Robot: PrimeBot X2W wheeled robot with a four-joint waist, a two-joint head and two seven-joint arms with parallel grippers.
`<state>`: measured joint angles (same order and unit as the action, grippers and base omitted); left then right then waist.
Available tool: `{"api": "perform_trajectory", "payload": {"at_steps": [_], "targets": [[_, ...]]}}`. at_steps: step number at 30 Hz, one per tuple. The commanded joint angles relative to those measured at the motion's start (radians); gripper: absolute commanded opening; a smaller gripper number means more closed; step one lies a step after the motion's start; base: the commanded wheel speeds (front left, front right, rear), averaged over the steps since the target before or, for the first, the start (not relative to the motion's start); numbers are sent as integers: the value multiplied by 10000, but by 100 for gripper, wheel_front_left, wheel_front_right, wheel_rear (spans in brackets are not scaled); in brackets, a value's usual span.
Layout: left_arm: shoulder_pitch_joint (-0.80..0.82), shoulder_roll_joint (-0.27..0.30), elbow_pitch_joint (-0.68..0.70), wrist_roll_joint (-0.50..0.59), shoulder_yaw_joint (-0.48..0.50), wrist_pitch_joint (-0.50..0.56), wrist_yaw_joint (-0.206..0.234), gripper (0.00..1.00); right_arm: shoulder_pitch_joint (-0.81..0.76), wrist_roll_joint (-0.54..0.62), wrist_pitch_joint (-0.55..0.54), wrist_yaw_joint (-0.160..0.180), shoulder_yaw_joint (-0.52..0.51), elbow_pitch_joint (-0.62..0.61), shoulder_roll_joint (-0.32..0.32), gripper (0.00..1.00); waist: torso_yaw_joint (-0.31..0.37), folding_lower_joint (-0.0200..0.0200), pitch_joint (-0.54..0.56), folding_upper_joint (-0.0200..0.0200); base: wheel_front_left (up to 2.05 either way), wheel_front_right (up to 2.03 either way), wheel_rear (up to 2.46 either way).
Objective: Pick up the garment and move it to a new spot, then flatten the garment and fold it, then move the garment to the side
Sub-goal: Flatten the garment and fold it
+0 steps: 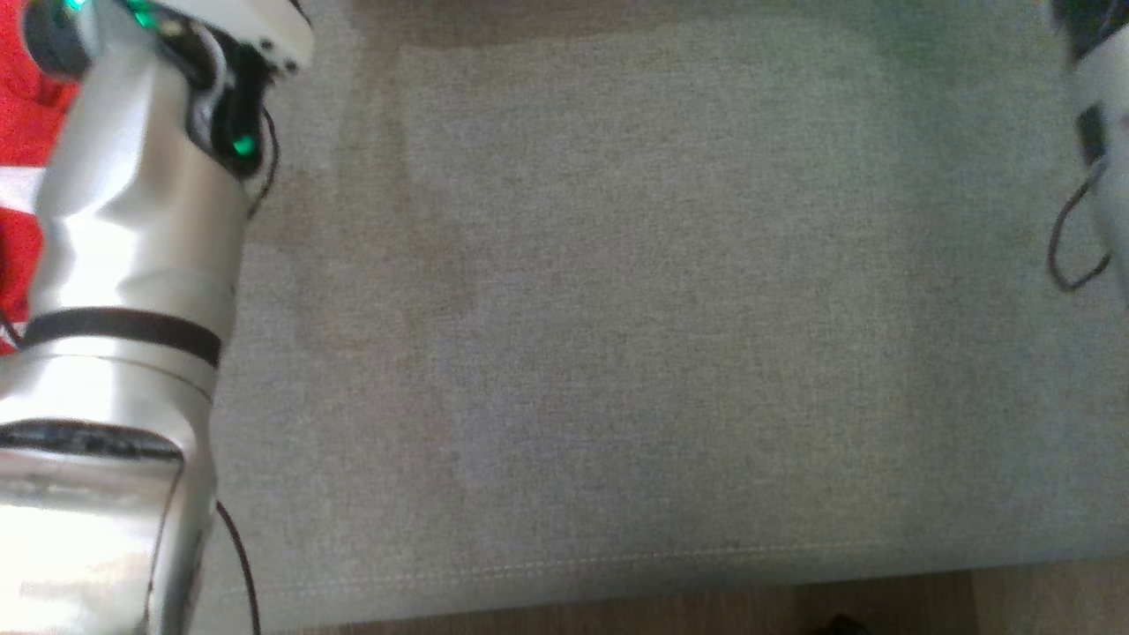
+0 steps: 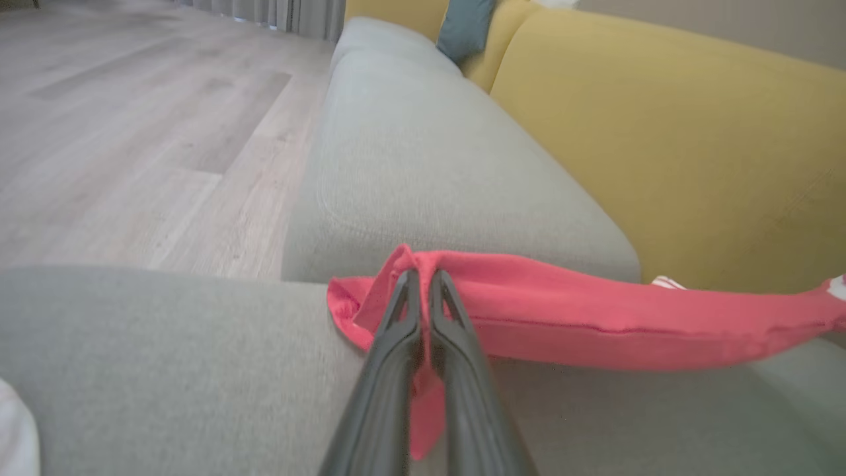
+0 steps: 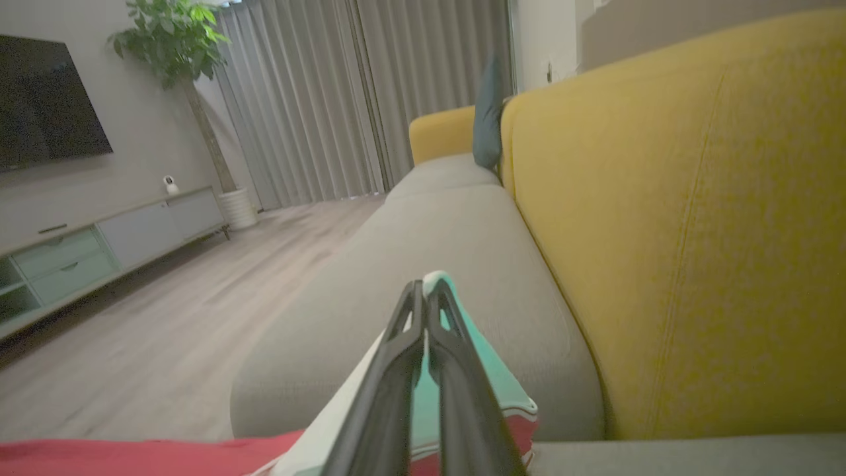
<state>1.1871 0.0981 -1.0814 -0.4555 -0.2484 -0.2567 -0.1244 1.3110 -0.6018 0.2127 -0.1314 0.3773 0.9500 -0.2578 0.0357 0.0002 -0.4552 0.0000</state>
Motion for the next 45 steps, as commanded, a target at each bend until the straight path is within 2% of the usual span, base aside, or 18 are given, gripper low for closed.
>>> {"api": "perform_trajectory", "payload": {"at_steps": [1, 6, 11, 15, 19, 23, 28, 29, 34, 39, 45], "targets": [[179, 288, 139, -116, 0, -49, -59, 0, -56, -90, 165, 7, 195, -234, 199, 0, 39, -2, -65, 0, 0, 0, 0], [-727, 236, -55, -471, -253, -50, -61, 0, -1403, -428, 378, 7, 430, -228, 143, 0, -23, -2, 94, 0, 0, 0, 0], [-2327, 156, 608, -654, -105, -50, -62, 0, -3644, -652, 477, 7, 168, -1090, -66, 0, -189, -2, 688, 0, 0, 0, 0], [-4479, 89, 1810, -469, -128, -50, -62, 0, -6863, -451, 486, 7, -836, -2664, -279, 0, -384, -2, 1485, 0, 0, 0, 0], [-5981, 125, 2894, -271, -148, -51, -62, 0, -9513, 12, 295, 7, -2006, -4300, -147, 0, -506, -2, 1946, 0, 0, 0, 0], [-7433, 322, 4024, -131, -60, -51, 23, 0, -11835, 586, -1099, 7, -3180, -6498, 332, 0, -467, -2, 2388, 0, 0, 0, 0], [-9188, 663, 5457, -211, -43, 454, 424, 0, -14244, 1604, -3666, 7, -4584, -9669, 1316, 0, -347, -2, 2853, 0, 0, 0, 0], [-9188, 663, 5457, -211, -43, 454, 424, 0, -14244, 1604, -3666, 7, -4584, -9669, 1316, 0, -347, -2, 2853, 0, 0, 0, 0], [-10644, 1004, 7336, -471, 56, 1772, 1044, 0, -15669, 2142, -5563, 7, -5210, -12176, 1888, 0, -358, -2, 3053, 0, 0, 0, 0], [-11588, 1369, 9157, -654, 134, 2869, 1499, 0, -16417, 2251, -6620, 7, -5428, -13354, 2048, 0, -365, -2, 3121, 0, 0, 0, 0], [-11911, 1837, 10393, -1006, 200, 4355, 1742, 0, -16427, 2213, -7354, 7, -5546, -13687, 2071, 0, -335, -2, 2964, 0, 0, 0, 0]]}}
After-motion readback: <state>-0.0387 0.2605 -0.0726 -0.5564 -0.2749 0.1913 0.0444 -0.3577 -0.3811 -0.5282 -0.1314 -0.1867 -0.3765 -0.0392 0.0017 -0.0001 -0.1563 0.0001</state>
